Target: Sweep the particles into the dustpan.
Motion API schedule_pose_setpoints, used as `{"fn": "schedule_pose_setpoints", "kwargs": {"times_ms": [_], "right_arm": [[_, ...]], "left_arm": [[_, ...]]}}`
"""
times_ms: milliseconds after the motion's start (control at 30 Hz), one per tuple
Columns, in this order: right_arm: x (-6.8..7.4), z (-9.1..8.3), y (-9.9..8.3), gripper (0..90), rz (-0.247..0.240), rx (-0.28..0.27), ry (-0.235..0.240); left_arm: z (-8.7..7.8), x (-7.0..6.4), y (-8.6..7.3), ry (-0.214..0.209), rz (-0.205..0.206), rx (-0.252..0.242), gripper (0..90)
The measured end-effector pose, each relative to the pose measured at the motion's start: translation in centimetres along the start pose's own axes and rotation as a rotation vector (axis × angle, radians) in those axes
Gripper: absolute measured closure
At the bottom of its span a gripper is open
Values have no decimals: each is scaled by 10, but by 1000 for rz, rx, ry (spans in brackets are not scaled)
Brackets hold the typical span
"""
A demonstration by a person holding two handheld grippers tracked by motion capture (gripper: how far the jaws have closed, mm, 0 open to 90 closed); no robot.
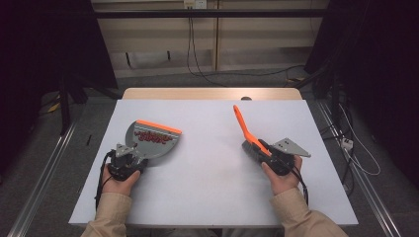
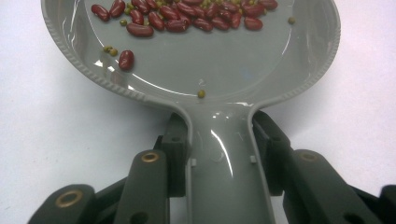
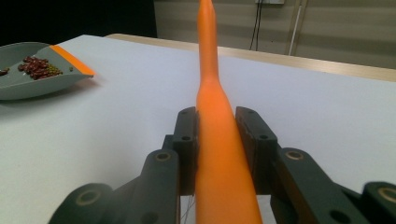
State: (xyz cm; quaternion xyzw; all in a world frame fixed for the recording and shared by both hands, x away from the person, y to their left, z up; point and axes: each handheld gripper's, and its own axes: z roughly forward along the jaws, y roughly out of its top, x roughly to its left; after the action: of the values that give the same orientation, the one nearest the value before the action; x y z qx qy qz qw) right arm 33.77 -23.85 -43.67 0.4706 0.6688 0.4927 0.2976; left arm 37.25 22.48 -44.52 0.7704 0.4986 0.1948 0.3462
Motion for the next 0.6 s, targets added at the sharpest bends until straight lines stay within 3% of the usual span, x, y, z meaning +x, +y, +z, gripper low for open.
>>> {"fn": "schedule_pose_setpoints", "kwargs": {"times_ms": [600], "right_arm": [[-4,7,-4,711,34,3,-27]], "left_arm": [[1,0,-1,6,-20,22,633]]}}
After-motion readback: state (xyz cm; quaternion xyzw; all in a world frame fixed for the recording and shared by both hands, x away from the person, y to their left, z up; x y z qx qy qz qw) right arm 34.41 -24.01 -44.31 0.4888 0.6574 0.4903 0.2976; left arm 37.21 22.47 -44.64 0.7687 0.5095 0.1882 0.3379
